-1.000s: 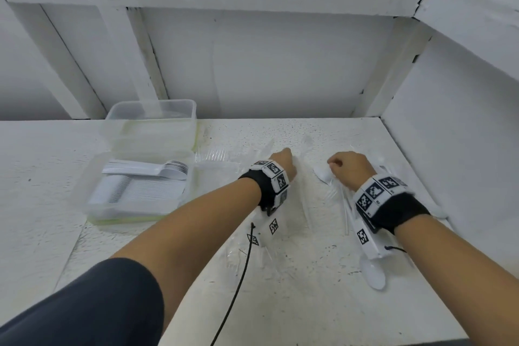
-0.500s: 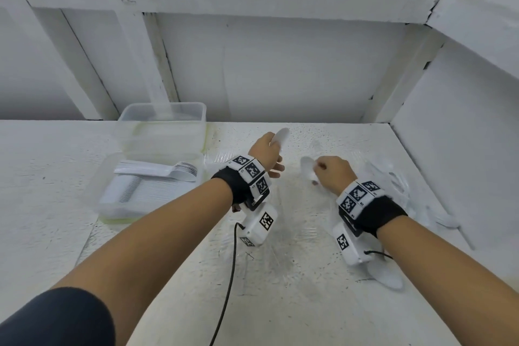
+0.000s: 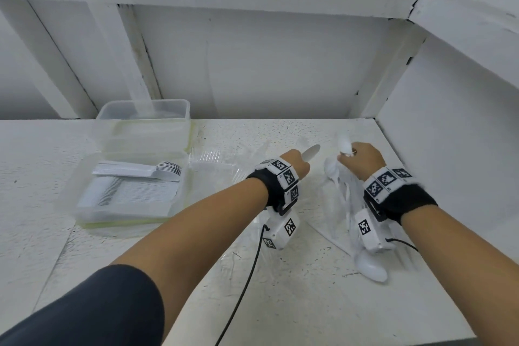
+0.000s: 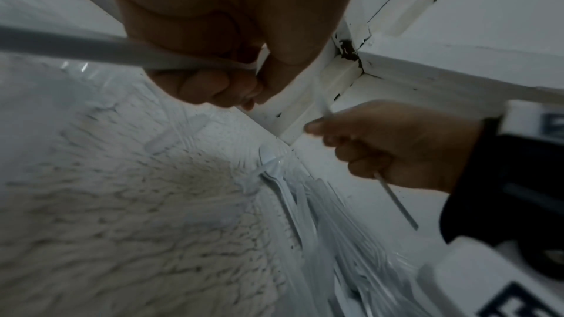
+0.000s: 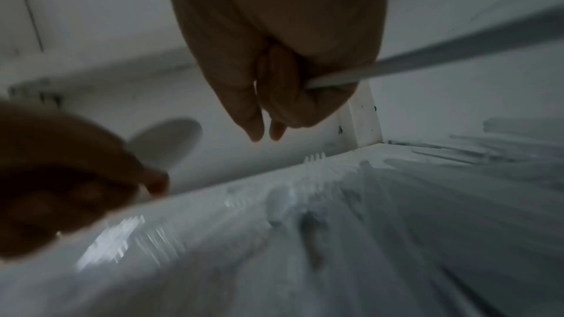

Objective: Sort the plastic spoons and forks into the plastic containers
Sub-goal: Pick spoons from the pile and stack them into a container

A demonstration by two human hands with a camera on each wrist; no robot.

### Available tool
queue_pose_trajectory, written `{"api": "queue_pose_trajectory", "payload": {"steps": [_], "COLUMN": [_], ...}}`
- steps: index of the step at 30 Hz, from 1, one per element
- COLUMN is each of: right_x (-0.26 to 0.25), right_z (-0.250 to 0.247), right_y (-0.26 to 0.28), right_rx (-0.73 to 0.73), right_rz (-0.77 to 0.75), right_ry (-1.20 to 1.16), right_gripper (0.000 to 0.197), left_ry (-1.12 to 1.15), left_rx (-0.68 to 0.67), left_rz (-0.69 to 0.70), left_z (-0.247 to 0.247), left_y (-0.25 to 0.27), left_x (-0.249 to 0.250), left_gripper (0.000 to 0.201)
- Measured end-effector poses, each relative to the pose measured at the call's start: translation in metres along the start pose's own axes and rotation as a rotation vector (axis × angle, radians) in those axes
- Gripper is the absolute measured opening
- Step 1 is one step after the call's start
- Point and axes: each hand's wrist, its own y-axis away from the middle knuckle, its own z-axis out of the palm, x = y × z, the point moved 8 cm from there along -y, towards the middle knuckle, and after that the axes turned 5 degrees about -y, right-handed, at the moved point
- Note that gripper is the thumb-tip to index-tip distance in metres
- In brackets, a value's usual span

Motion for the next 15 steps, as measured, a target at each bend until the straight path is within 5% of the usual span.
{"api": "queue_pose_trajectory", "payload": {"steps": [10,15], "right_x": [-0.005,-0.016], "right_z": [0.028,0.046], "right_y": [-0.016,-0.022], "right_rx": [-0.112,-0.202], "right_rz": [0.027,0.006], "right_ry": [0.388,0.376], "right_gripper": [0.039,0.018], "left_ry": [0.107,0.150], "left_rx": [0.023,0.066], "left_rz": [-0.011,-0.060], "left_z": [-0.026,-0.048], "left_y": [0.006,0.010], "left_x": [-0.034,-0.064], "left_gripper": [0.022,0.025]}}
